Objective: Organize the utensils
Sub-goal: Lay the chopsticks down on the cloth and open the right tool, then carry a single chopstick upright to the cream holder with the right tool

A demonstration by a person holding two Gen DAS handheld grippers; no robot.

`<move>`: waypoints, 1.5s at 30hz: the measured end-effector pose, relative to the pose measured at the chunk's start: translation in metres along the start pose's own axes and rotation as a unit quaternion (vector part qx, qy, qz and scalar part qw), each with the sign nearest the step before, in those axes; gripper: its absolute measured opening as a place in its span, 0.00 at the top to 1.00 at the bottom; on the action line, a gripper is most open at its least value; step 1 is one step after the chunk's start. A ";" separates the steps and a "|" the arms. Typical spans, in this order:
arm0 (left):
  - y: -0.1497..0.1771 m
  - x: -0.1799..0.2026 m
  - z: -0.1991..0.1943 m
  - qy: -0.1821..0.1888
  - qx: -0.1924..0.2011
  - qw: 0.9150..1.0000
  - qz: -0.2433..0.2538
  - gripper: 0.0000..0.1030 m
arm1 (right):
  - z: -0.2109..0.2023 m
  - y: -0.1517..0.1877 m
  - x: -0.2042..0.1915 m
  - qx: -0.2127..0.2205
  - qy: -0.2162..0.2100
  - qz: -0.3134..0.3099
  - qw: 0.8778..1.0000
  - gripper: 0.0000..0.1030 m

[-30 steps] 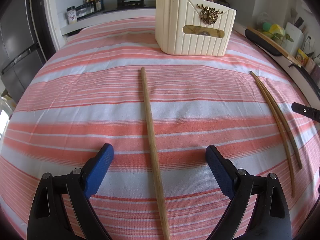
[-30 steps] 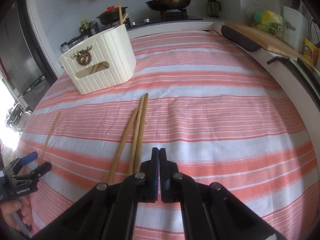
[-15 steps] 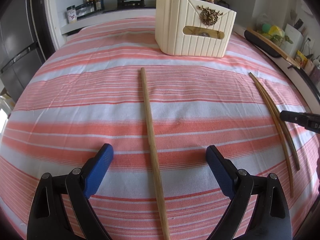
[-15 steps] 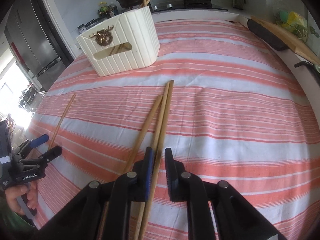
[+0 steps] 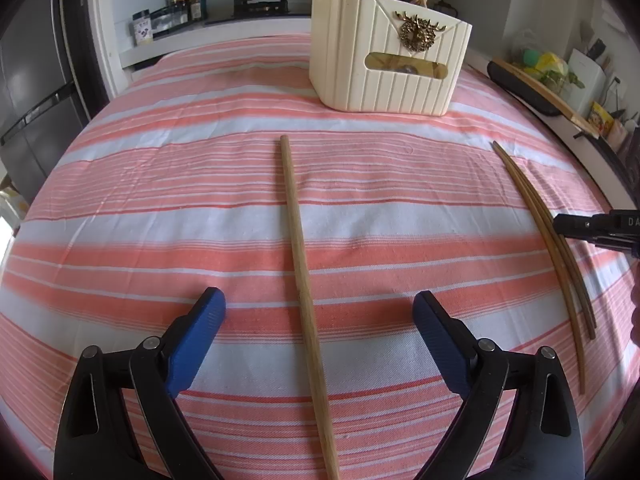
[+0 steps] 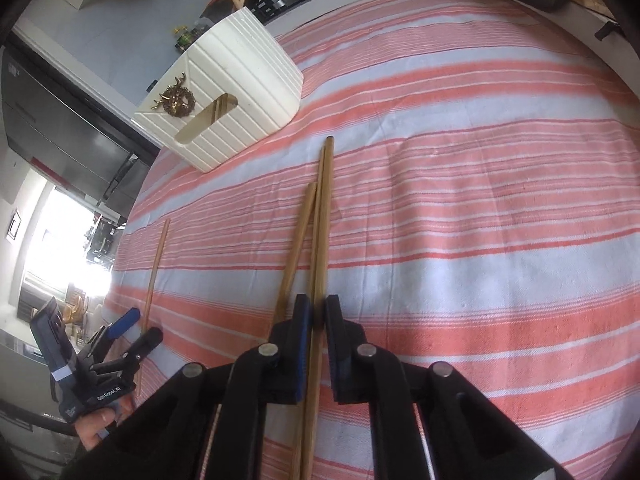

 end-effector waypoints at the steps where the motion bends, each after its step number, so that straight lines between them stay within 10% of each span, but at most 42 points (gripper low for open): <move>1: 0.000 0.000 0.000 0.000 0.000 1.000 0.000 0.07 | 0.001 -0.001 0.000 0.000 -0.003 0.005 1.000 0.94; 14: 0.000 -0.001 -0.002 0.007 -0.008 1.000 0.001 0.07 | -0.058 0.037 0.032 -0.026 0.202 -0.074 0.976 0.88; 18: -0.003 -0.021 -0.023 0.096 -0.047 0.994 -0.037 0.07 | -0.070 0.047 0.029 -0.034 0.183 -0.093 0.978 0.50; 25: -0.033 -0.031 -0.038 0.086 -0.056 0.995 0.003 0.07 | -0.061 0.048 0.025 -0.105 0.195 -0.142 0.965 0.50; 35: -0.077 -0.017 0.047 0.001 -0.125 0.991 0.044 0.17 | -0.029 -0.009 0.044 -0.131 0.176 -0.146 0.965 0.52; 40: -0.094 -0.008 0.066 -0.028 -0.137 0.988 0.064 0.19 | -0.004 -0.056 0.058 -0.123 0.191 -0.132 0.965 0.82; 43: -0.101 -0.002 0.065 -0.012 -0.132 0.989 0.067 0.59 | 0.007 -0.076 0.061 -0.121 0.185 -0.118 0.968 0.94; 44: -0.102 0.000 0.064 -0.013 -0.129 0.989 0.069 0.91 | 0.009 -0.080 0.061 -0.116 0.186 -0.118 0.968 0.94; 45: -0.103 0.000 0.063 -0.008 -0.129 0.989 0.066 0.93 | 0.010 -0.083 0.059 -0.109 0.184 -0.118 0.970 0.94</move>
Point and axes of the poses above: each gripper's, at about its wrist camera, not at the fingertips, and z roughly the way its jaws point, x to its right, y to its underside, the point moved 3 cm from there along z, roughly the way its jaws point, and after that the axes turned 13 degrees about -z, right-handed, at the moved point
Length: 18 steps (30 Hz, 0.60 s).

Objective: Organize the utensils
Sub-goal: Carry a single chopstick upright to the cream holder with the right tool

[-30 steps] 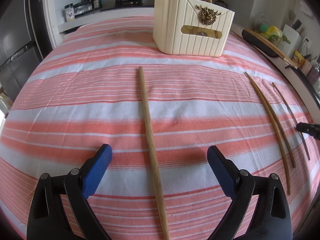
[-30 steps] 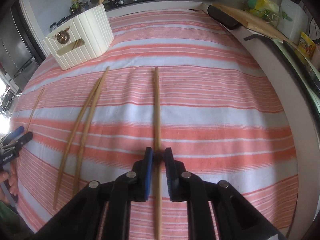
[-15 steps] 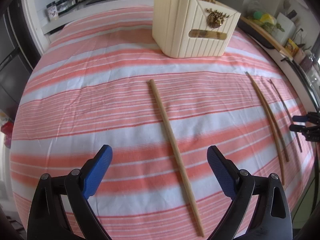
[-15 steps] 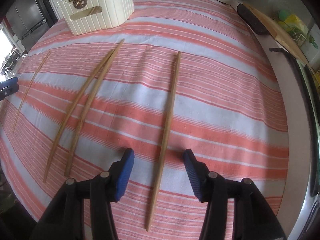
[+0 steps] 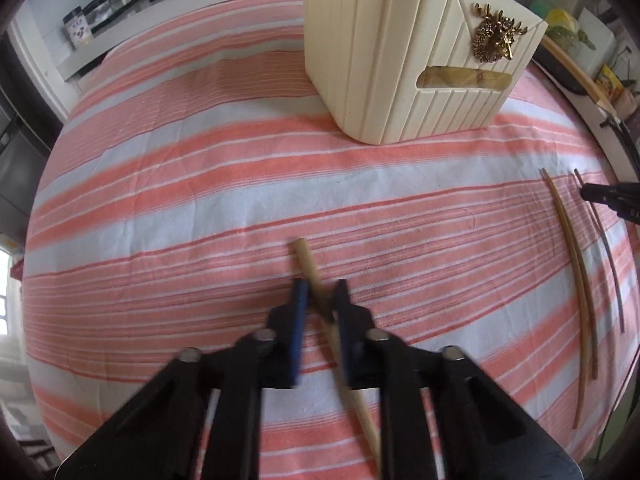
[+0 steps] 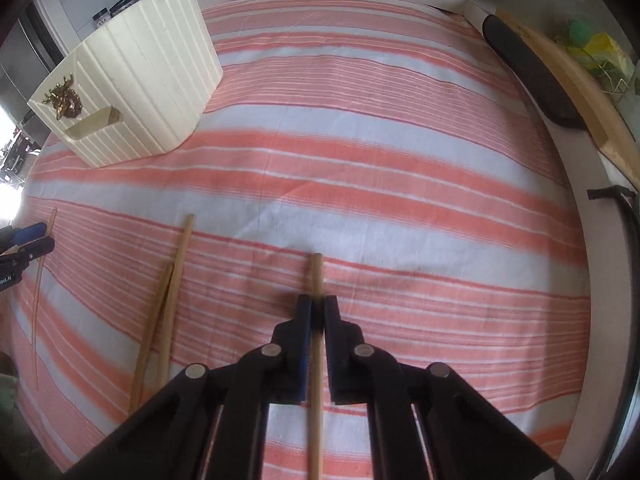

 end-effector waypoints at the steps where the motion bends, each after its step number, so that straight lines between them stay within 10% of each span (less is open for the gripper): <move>1: -0.001 -0.001 -0.002 0.010 0.004 1.000 -0.007 0.95 | -0.002 -0.002 0.000 0.009 -0.005 0.005 1.000 0.94; 18: 0.019 0.000 -0.214 0.159 0.239 0.958 -0.016 0.95 | -0.214 0.021 -0.071 0.279 0.014 -0.029 0.960 0.94</move>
Point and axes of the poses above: each gripper's, at about its wrist camera, not at the fingertips, and z roughly the way its jaws point, x to its right, y to its underside, the point moved 3 cm from there along z, roughly the way its jaws point, and after that the axes turned 13 degrees about -z, right-handed, at the moved point
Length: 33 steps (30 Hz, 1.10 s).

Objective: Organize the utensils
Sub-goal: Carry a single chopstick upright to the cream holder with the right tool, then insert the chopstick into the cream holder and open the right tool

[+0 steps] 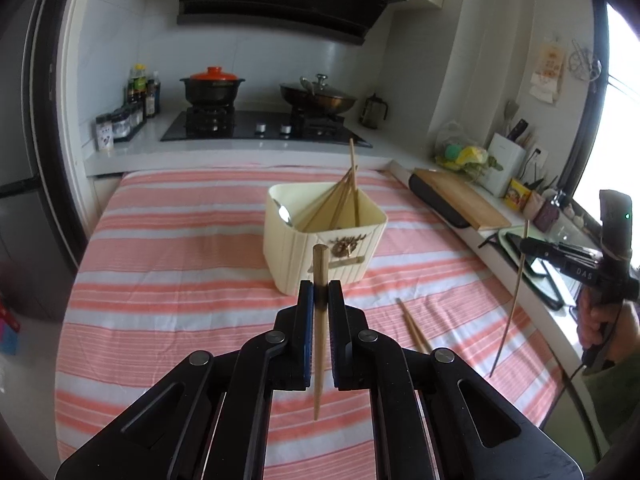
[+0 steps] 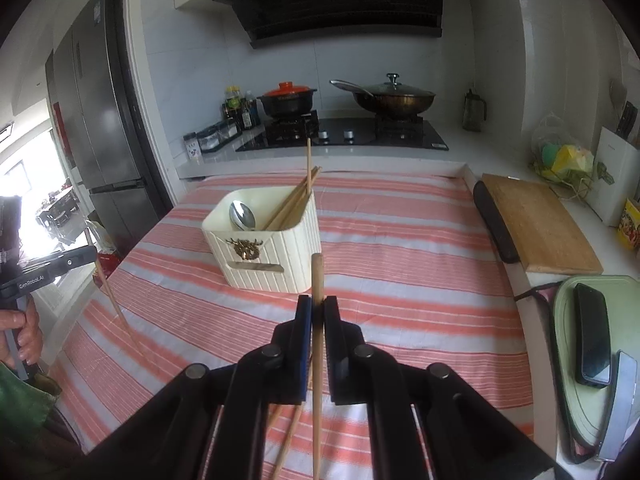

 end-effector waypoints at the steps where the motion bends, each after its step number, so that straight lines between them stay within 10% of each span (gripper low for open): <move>1: -0.002 0.003 -0.005 0.004 0.007 1.000 0.002 0.95 | -0.008 -0.002 -0.005 0.013 0.004 -0.008 1.000 0.94; 12: -0.042 0.019 -0.026 0.026 0.034 0.999 0.007 0.95 | -0.014 -0.038 -0.018 0.099 -0.022 -0.002 0.995 0.94; 25: -0.175 0.055 0.024 0.018 0.117 0.992 0.034 0.95 | 0.062 -0.193 -0.005 0.213 -0.013 0.016 0.977 0.94; 33: -0.165 0.026 0.138 -0.002 -0.004 1.000 -0.001 0.95 | 0.181 -0.175 -0.002 0.090 -0.046 0.036 0.994 0.94</move>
Point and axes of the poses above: each gripper's, at about its wrist camera, not at the fingertips, and z roughly the way its jaws point, x to its right, y to its underside, the point moved 3 cm from there along z, roughly the way its jaws point, and after that the axes turned 13 degrees about -z, right-handed, at the moved point
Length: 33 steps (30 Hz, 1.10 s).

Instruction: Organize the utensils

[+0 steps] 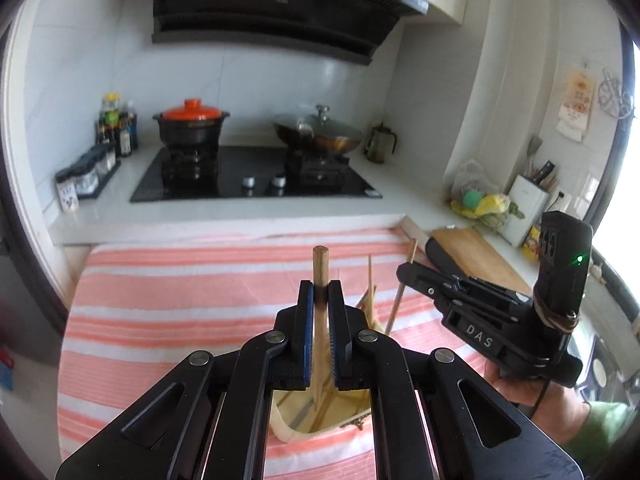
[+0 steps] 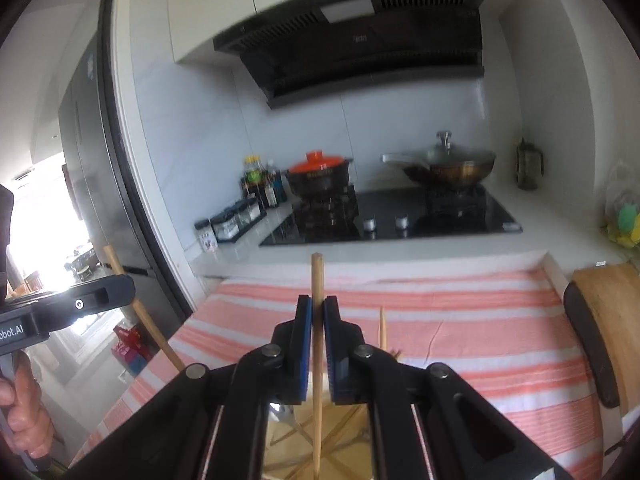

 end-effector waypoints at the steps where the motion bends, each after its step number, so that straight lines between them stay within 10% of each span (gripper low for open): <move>1: 0.005 -0.004 0.013 -0.004 -0.017 1.000 -0.002 0.95 | 0.012 0.009 0.001 -0.019 -0.009 0.005 1.000 0.94; 4: 0.018 -0.016 0.044 -0.027 -0.051 0.998 -0.023 0.91 | 0.042 0.032 0.004 -0.073 -0.010 0.009 0.997 0.90; 7: 0.025 -0.027 0.040 -0.040 -0.055 0.996 -0.053 0.50 | 0.048 0.038 0.016 -0.100 -0.024 0.060 0.993 0.51; 14: 0.064 -0.041 -0.048 -0.056 -0.039 0.997 -0.023 0.13 | -0.063 0.014 0.010 -0.053 0.006 -0.011 0.999 0.51; 23: 0.211 -0.035 -0.091 -0.052 -0.096 0.994 -0.021 0.11 | -0.205 0.137 -0.007 -0.086 0.095 -0.118 0.985 0.51; 33: 0.334 0.041 -0.047 -0.024 -0.141 0.990 0.005 0.11 | -0.246 0.343 -0.012 -0.159 0.135 0.053 0.977 0.51</move>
Point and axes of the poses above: each gripper's, at about its wrist camera, not at the fingertips, and z roughly the way its jaws point, x to its right, y to its underside, the point moved 3 cm from there along z, roughly the way its jaws point, and after that the axes turned 13 degrees about -z, right-handed, at the moved point
